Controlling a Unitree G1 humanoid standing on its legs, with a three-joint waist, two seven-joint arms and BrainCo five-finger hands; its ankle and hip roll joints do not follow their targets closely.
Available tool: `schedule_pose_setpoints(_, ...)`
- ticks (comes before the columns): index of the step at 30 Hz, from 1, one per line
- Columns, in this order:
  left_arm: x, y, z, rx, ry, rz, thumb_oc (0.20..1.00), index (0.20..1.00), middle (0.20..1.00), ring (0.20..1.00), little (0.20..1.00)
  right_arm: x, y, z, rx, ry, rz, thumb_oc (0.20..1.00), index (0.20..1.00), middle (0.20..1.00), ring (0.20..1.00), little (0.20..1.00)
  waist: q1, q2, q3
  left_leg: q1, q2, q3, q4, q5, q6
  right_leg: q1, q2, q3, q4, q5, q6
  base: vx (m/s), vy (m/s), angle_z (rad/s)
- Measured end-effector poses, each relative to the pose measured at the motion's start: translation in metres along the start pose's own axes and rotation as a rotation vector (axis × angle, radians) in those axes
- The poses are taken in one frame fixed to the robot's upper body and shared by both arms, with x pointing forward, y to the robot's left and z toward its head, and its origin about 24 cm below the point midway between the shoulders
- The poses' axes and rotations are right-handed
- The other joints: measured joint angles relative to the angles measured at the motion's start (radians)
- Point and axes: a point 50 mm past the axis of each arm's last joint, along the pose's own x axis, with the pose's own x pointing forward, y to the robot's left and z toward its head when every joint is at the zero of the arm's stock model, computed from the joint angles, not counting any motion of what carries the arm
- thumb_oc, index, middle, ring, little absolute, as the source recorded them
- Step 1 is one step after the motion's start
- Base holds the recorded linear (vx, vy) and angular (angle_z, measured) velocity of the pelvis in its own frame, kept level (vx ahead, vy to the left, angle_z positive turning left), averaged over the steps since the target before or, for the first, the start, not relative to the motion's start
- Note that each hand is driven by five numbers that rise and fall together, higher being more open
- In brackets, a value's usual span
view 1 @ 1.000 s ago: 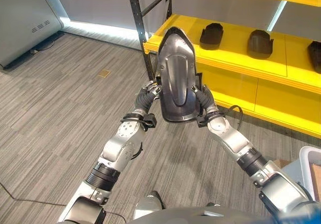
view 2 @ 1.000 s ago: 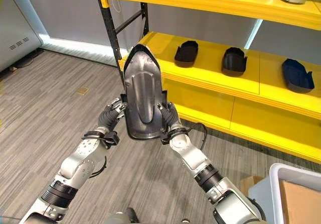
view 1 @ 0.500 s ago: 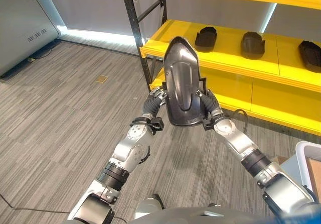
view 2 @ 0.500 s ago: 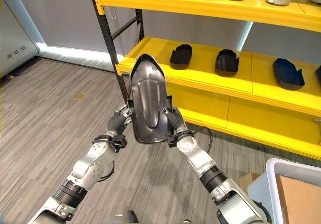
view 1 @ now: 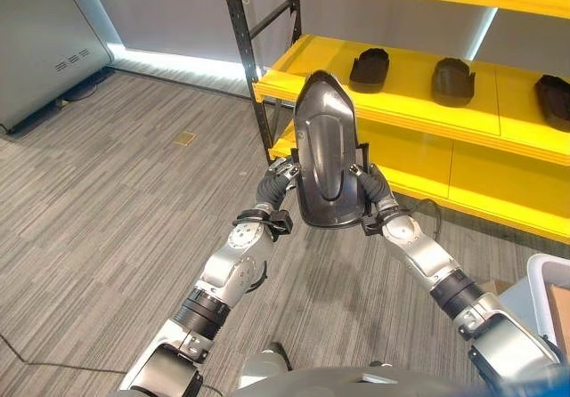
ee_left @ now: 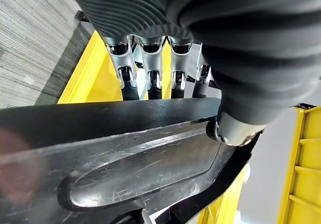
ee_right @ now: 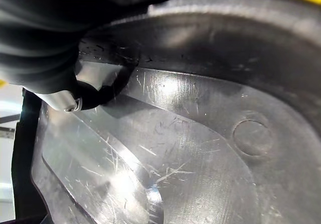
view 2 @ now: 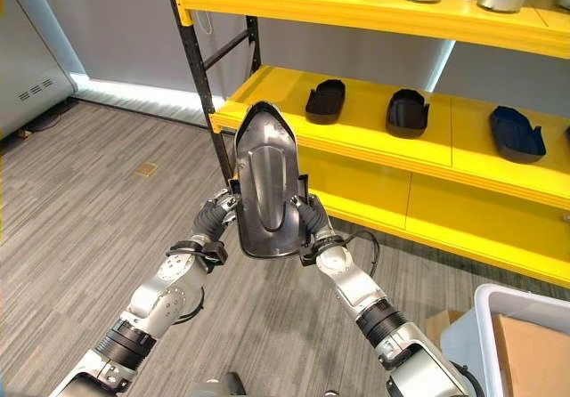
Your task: Move parts from the plastic box to the shelf.
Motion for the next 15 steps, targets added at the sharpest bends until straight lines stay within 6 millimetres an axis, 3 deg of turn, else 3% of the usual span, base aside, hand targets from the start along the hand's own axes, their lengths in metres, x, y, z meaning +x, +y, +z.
schedule_pose_setpoints(1,0.000,0.000,0.000,0.000,-0.001,-0.003,0.200,0.200,0.200,0.200,0.200,0.000,0.000,0.000,0.000,-0.001,-0.001,0.200,0.200,0.200,0.200,0.200,-0.001,0.001,0.000,0.004,0.003,-0.006,0.002,-0.010,-0.003,-0.002,-0.006,0.001,0.013,-0.007,-0.004,0.07,0.470,-0.32)
schedule_pose_setpoints(2,-0.001,0.004,0.000,0.000,0.000,0.002,0.200,0.200,0.200,0.200,0.200,0.000,0.003,0.001,-0.004,-0.005,0.003,0.200,0.200,0.200,0.200,0.200,0.014,-0.027,0.016,0.002,0.035,-0.023,0.068,-0.072,-0.001,-0.008,-0.034,0.022,0.040,-0.017,-0.020,0.10,0.507,-0.34)
schedule_pose_setpoints(3,0.000,0.004,0.001,0.006,0.000,-0.006,0.200,0.200,0.200,0.200,0.200,0.000,0.003,0.001,-0.001,-0.005,0.002,0.200,0.200,0.200,0.200,0.200,0.003,-0.036,0.018,-0.008,0.089,-0.045,0.126,-0.081,-0.032,-0.008,-0.047,0.028,0.053,-0.025,-0.018,0.13,0.564,-0.34)
schedule_pose_setpoints(5,0.000,0.002,0.001,0.003,0.005,-0.011,0.200,0.200,0.200,0.200,0.200,0.000,0.001,0.001,0.000,-0.003,-0.004,0.200,0.200,0.200,0.200,0.200,-0.025,-0.047,0.023,-0.026,0.224,-0.095,0.217,-0.064,-0.079,-0.020,-0.073,0.057,0.107,-0.054,0.006,0.12,0.485,-0.12)
schedule_pose_setpoints(6,0.001,0.002,0.001,0.002,0.007,-0.010,0.200,0.200,0.200,0.200,0.200,0.000,0.001,0.001,0.000,-0.002,-0.006,0.200,0.200,0.200,0.200,0.200,-0.027,-0.051,0.021,-0.024,0.277,-0.106,0.228,-0.061,-0.084,-0.043,-0.093,0.085,0.139,-0.063,0.017,0.12,0.574,-0.30)
schedule_pose_setpoints(8,0.006,0.000,0.001,0.010,0.015,-0.016,0.200,0.200,0.200,0.200,0.200,0.000,-0.001,0.000,0.003,0.008,-0.013,0.200,0.200,0.200,0.200,0.200,-0.044,-0.050,0.020,-0.027,0.312,-0.120,0.226,-0.051,-0.095,-0.064,-0.134,0.111,0.183,-0.067,0.032,0.10,0.528,-0.24)
schedule_pose_setpoints(9,0.008,-0.001,0.001,0.014,0.022,-0.020,0.200,0.200,0.200,0.200,0.200,0.000,-0.002,-0.001,0.002,0.016,-0.017,0.200,0.200,0.200,0.200,0.200,-0.053,-0.047,0.018,-0.024,0.306,-0.113,0.208,-0.039,-0.086,-0.073,-0.156,0.115,0.211,-0.065,0.059,0.12,0.550,0.13)
schedule_pose_setpoints(10,0.012,-0.008,-0.001,0.009,0.040,-0.044,0.200,0.200,0.200,0.200,0.200,0.000,-0.009,-0.005,-0.003,0.027,-0.032,0.200,0.200,0.200,0.200,0.200,-0.091,-0.037,0.006,-0.006,0.262,-0.067,0.185,-0.064,-0.129,-0.070,-0.224,0.119,0.237,-0.036,0.132,0.17,0.727,0.24)
schedule_pose_setpoints(11,0.014,-0.005,-0.003,0.017,0.055,-0.035,0.200,0.200,0.200,0.200,0.200,-0.002,-0.006,-0.007,0.010,0.040,-0.039,0.200,0.200,0.200,0.200,0.200,-0.096,-0.066,0.006,0.002,0.209,-0.060,0.187,-0.082,-0.163,-0.070,-0.275,0.126,0.248,-0.017,0.133,0.12,0.544,0.28)
schedule_pose_setpoints(12,0.014,0.000,-0.007,0.025,0.077,-0.023,0.200,0.200,0.200,0.200,0.200,-0.002,0.000,-0.012,0.020,0.066,-0.040,0.200,0.200,0.200,0.200,0.200,-0.095,-0.083,0.008,0.009,0.168,-0.053,0.190,-0.097,-0.141,-0.086,-0.306,0.143,0.276,0.022,0.090,0.10,0.536,0.15)
schedule_pose_setpoints(14,0.015,0.004,-0.013,0.026,0.117,-0.023,0.200,0.200,0.200,0.200,0.200,-0.005,0.005,-0.021,0.031,0.106,-0.045,0.200,0.200,0.200,0.200,0.200,-0.090,-0.073,0.013,0.015,0.142,-0.054,0.187,-0.108,-0.112,-0.088,-0.338,0.147,0.327,0.133,0.026,0.00,0.544,0.45)
schedule_pose_setpoints(15,0.014,0.008,-0.013,0.033,0.127,-0.028,0.200,0.200,0.200,0.200,0.200,-0.006,0.006,-0.023,0.035,0.116,-0.050,0.200,0.200,0.200,0.200,0.200,-0.090,-0.051,0.013,0.022,0.124,-0.068,0.168,-0.128,-0.080,-0.163,-0.321,0.179,0.447,0.036,0.092,-0.03,0.638,0.60)
